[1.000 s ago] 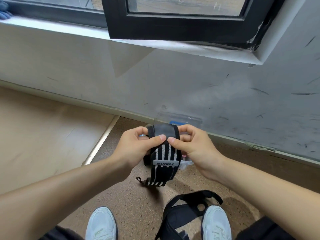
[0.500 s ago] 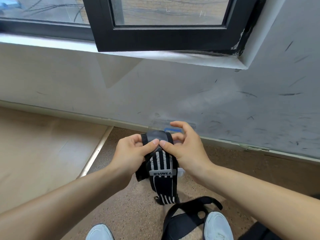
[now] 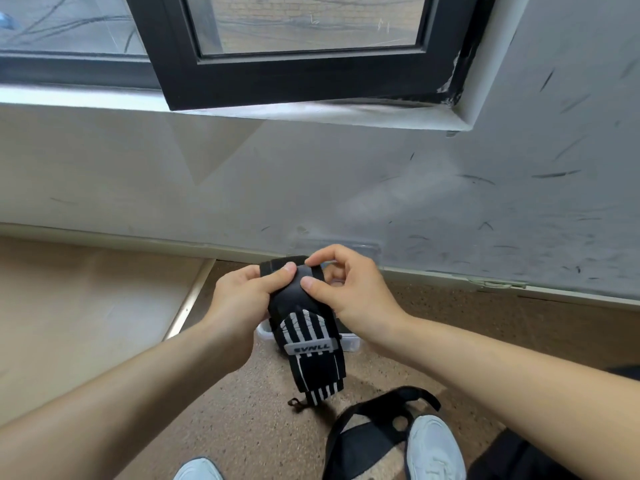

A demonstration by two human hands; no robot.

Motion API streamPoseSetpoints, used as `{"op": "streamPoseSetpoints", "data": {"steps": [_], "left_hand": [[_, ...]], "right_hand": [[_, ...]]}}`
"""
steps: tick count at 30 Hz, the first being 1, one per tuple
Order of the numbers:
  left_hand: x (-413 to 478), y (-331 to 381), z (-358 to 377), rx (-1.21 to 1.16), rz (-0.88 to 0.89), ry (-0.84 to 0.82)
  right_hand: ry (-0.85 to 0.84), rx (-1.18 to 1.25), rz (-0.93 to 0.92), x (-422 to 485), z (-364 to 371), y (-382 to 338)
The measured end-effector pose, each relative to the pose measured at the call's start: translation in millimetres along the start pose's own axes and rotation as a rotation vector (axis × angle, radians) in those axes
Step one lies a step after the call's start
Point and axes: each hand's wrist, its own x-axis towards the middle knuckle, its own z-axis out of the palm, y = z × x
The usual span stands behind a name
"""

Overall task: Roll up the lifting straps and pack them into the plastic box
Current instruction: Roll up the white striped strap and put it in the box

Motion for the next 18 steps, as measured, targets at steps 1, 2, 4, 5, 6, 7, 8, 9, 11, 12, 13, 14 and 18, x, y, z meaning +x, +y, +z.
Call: {"op": "streamPoseSetpoints", "data": {"steps": [1, 2, 4, 5, 6, 7, 8, 9, 11, 12, 13, 14, 18], "left_hand": [[-1.7, 0.6, 2.3, 0.006, 0.017, -0.021], [-4.0, 1.0, 4.5, 0.005, 0.027, -0.041], [-6.5, 0.3, 7.0, -0.010, 0.026, -0.061], [-6.3, -0.5, 7.3, -0.001, 0.027, -0.059], [-5.7, -1.1, 6.9, 0.022, 0.031, -0.052], [-5.0, -1.3, 6.2, 0.048, 0.038, -0.047], [-4.7, -1.2, 5.6, 0.061, 0.044, -0.045], [-4.9, -1.1, 5.4, 0.057, 0.043, -0.048], [-6.8, -0.9, 5.8, 0.033, 0.027, -0.069], [-8.1, -1.1, 6.1, 0.031, 0.020, -0.082], [-8.6, -1.5, 6.1, 0.032, 0.018, -0.091], [-8.6, -1.8, 5.5, 0.026, 0.020, -0.094], [-7.6, -1.4, 2.5, -0.052, 0.003, -0.075]], "right_hand": [[0.008, 0.037, 0.005, 0.3, -0.2, -0.1], [0.013, 0.082, 0.017, 0.4, -0.5, 0.5], [0.027, 0.135, 0.030, -0.1, -0.8, 2.3], [0.036, 0.152, 0.035, -0.4, -1.1, 1.8], [0.048, 0.163, 0.043, 0.3, -1.9, 2.1], [0.068, 0.164, 0.047, 2.3, -2.7, 3.3], [0.082, 0.159, 0.040, 3.4, -3.3, 3.2], [0.089, 0.158, 0.027, 3.9, -3.0, 2.2], [0.081, 0.147, 0.017, 4.5, -2.7, 1.0], [0.075, 0.144, 0.011, 4.8, -3.5, 1.1], [0.066, 0.145, 0.000, 4.8, -5.3, 2.2], [0.054, 0.150, -0.010, 4.2, -7.7, 2.1], [-0.090, 0.099, -0.041, -0.3, -14.5, 2.6]]}}
